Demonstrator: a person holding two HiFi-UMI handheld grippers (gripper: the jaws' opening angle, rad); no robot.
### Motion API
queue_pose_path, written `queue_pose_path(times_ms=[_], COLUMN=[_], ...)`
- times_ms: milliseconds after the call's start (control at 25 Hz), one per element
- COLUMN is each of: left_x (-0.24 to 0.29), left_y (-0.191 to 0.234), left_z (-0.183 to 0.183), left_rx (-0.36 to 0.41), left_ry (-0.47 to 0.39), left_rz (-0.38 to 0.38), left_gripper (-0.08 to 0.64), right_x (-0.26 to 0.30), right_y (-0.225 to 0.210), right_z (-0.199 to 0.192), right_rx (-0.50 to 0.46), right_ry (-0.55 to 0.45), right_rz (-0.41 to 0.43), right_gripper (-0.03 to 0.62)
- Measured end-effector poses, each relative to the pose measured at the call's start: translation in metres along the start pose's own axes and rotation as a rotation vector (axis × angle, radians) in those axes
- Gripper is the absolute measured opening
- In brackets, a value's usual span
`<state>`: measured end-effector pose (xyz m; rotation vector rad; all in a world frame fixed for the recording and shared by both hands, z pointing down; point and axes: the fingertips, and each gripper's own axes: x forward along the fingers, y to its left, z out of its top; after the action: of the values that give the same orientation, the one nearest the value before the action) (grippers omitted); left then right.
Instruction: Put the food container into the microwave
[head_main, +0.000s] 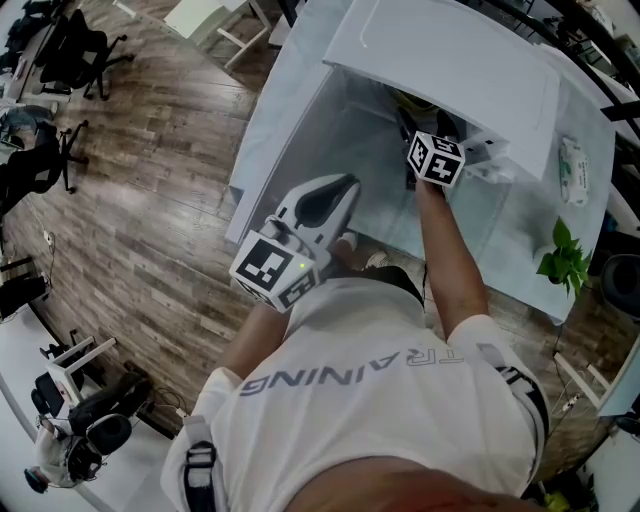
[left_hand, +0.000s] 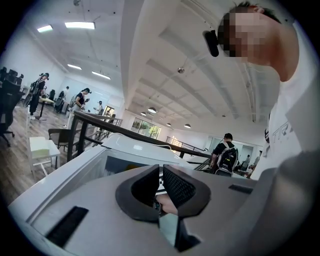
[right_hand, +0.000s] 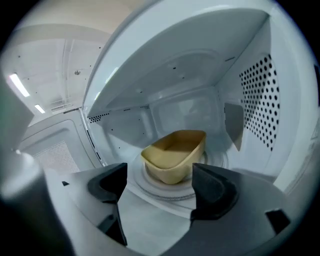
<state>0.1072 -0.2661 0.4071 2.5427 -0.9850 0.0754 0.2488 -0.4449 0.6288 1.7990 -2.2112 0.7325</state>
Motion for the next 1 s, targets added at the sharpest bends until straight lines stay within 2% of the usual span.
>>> queue_pose_path(times_ms=[160,440,520,600,800,1000], left_x=[0.001,-0.001,-0.003,-0.006,-0.007,-0.010], left_y=[-0.003,-0.009,-0.011,-0.015,-0.029,-0.048], left_z=[0.003,0.009,0.011,0.013,0.016,0.016], left_rx=[-0.005,0.003,-0.006,-0.006,0.009,0.026], left_ry=[-0.010,-0.054,-0.066,-0.073,-0.086,-0.090], left_rz=[-0.014,-0.013,-0.015,-0.021,-0.036,-0.057], left_gripper=[0.051,0.051,0.051,0.051,0.051,0.049], right_x=[-0.013,-0.049,-0.064,-0.080,-0.122,-0.164], right_y=[0.003,0.019,0.025,0.031,0.038,0.041], right_z=[0.003,0.017,0.024,0.033,0.058,0.072], right_rx=[-0.059,-0.110,-0.126,-0.149,-0.186,-0.192], right_ry=[-0.006,-0.043,-0.061,-0.087,-0.154,-0.192], right_rz=[-0.005,0.028,0.040,0.046,0.060,0.069], right_gripper=[0.402,0.398,0.378,0.326,0.245,0.202])
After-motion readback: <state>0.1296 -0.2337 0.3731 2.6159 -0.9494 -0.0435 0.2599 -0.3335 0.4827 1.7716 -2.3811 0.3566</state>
